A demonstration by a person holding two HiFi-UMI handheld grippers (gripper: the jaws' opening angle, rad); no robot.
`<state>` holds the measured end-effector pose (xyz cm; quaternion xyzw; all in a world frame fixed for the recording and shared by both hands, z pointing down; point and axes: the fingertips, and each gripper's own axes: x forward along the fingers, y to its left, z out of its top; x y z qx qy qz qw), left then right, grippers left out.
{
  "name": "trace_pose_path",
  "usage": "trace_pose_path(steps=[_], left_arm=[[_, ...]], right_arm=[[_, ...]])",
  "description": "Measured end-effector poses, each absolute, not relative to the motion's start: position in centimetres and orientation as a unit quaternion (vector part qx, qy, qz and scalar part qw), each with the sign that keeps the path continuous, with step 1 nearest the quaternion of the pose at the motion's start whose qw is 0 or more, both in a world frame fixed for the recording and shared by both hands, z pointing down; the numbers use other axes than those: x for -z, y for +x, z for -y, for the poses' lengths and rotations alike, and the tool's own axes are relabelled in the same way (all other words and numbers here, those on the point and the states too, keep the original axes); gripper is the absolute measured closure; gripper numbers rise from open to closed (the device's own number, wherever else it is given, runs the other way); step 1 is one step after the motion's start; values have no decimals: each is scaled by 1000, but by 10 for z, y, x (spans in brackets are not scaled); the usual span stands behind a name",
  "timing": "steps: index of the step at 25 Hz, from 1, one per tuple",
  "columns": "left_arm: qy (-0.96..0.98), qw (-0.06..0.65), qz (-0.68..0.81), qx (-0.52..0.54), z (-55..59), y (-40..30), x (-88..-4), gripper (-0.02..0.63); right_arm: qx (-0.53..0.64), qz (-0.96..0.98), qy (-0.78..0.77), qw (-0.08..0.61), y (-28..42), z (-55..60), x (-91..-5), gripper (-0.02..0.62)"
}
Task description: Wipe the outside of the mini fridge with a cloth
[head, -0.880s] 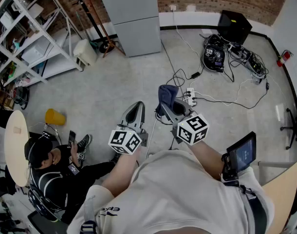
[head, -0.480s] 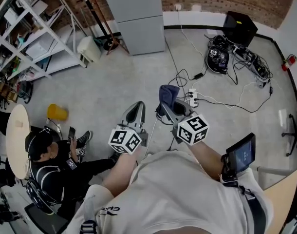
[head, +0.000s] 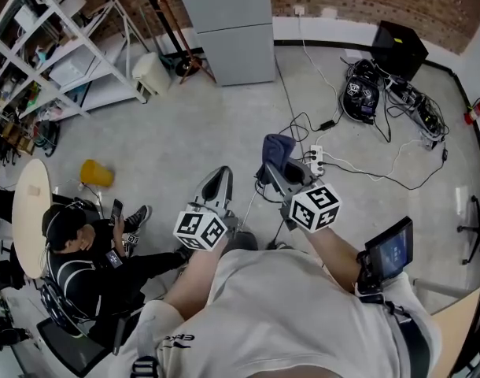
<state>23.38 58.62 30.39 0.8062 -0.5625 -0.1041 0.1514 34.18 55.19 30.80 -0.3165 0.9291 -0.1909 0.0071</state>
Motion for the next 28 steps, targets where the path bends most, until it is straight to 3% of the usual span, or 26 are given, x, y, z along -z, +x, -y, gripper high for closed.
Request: trace_pose_path(steps=[12,28], left_arm=[[819,153,540,121,-484,168,-306,603],[827,124,524,158,-333,16,-267,603]], right_arm=[[165,-928,-332,-7,275,-452,-306,511],[124,-931,-343,-6,121,-318,-276,511]])
